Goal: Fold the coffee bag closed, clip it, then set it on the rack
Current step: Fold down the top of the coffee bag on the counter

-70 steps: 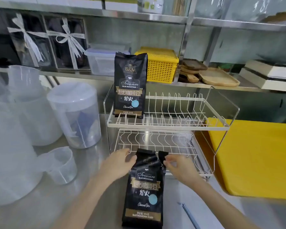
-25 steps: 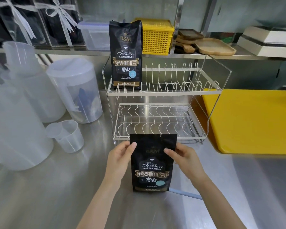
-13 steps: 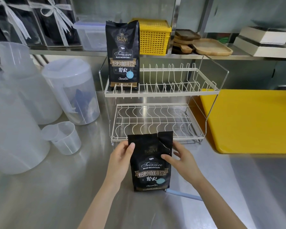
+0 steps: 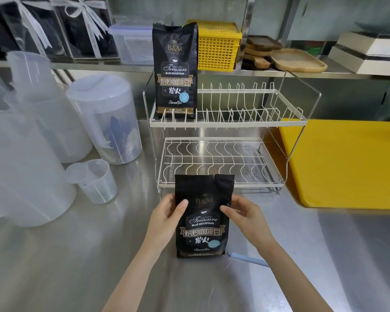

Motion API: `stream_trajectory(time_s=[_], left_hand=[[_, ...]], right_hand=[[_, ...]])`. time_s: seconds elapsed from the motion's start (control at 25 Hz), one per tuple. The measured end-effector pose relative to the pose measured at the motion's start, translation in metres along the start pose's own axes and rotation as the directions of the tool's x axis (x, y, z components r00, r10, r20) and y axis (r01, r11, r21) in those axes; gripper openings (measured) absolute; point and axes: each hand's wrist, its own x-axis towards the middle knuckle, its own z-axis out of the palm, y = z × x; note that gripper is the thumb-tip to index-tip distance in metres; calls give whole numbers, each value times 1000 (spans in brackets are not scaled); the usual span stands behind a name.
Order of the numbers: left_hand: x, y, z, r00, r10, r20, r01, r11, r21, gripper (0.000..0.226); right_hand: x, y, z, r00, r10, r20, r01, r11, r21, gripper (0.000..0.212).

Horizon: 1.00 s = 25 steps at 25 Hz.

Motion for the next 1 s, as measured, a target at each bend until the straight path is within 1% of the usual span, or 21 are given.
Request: stream_trajectory(time_s=[0.12,0.16,0.2,0.28,0.36,0.4,0.44,0.52,0.6,0.68,0.72,0.76,0.84,0.88,0.92,1.0], left_hand=[[-4,-5,-2,999,-38,13,37,997,71,6],[-4,-7,-1,999,-35,-7,36,992,119,12],[-3,-9,-1,999,-28,-36,34,985,168,18],[-1,-9,2,996,-10,-94,29,977,209,23],[1,-9,5,993,-6,-122,32,976,216,20],[2,-9,6,990,-9,-139,40,974,225,17],[3,-9,7,987,-15,-160,51,972,227,15],[1,-10,8,981,-12,-193,53,977,206,18],[-2,-10,10,976,42,-214,7,974,224,16],[-4,-11,10,971,99,-217,-36,961,275,14],[-5,-11,9,973,115,-201,-52,954,296,18],[-6,-12,7,980,117,-163,-62,948,312,19],[-9,-13,4,995,93,-40,-74,938,339,17],[-10,-14,2,996,89,12,-88,927,366,18],[-11,-16,0,994,103,40,-110,908,404,20],[-8,-17,-3,987,154,45,-156,853,498,17]], right_hand=[[-2,1,-1,1000,-1,-18,0,998,-71,20],[-2,1,-1,1000,8,-26,-10,997,-75,19],[-3,1,1,999,28,-35,-30,998,-53,17],[-4,2,2,996,78,-42,-75,996,56,15],[-3,3,1,991,125,-52,-118,986,121,17],[-3,3,1,989,131,-62,-123,986,113,18],[-3,5,1,990,116,-77,-110,991,75,18],[-4,4,4,992,56,-111,-59,998,-21,16],[-5,4,6,990,-4,-142,-12,994,-112,23],[-8,3,8,991,-62,-122,37,979,-202,23],[-10,4,8,992,-76,-102,50,968,-244,20],[-12,5,7,993,-87,-83,59,954,-295,23],[-14,9,5,991,-114,-72,79,922,-379,33],[-14,10,4,988,-133,-75,92,909,-406,33],[-14,11,3,986,-149,-74,104,898,-427,32],[-12,10,1,981,-180,-73,127,876,-465,25]])
